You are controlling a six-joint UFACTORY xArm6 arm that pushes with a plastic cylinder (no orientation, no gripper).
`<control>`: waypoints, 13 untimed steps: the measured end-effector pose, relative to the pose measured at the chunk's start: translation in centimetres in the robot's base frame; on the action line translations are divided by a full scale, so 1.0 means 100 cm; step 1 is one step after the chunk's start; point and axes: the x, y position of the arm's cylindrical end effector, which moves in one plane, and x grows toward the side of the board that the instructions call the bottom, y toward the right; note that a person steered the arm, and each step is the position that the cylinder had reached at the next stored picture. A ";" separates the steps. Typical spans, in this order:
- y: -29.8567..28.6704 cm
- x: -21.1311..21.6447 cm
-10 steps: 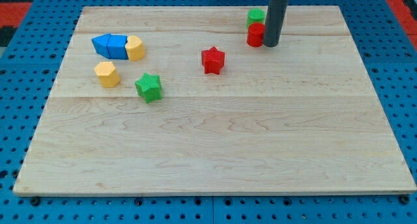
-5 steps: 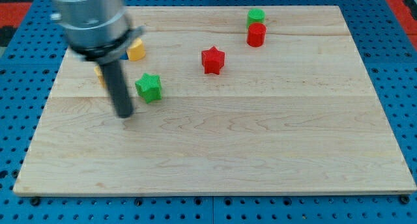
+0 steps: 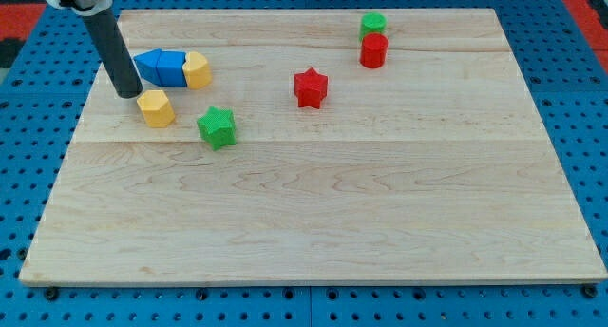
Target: Push the blue triangle diagonally right above the yellow heart
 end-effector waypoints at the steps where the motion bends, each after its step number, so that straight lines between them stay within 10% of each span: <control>1: -0.001 -0.010; 9: 0.091 -0.080; 13: 0.033 -0.087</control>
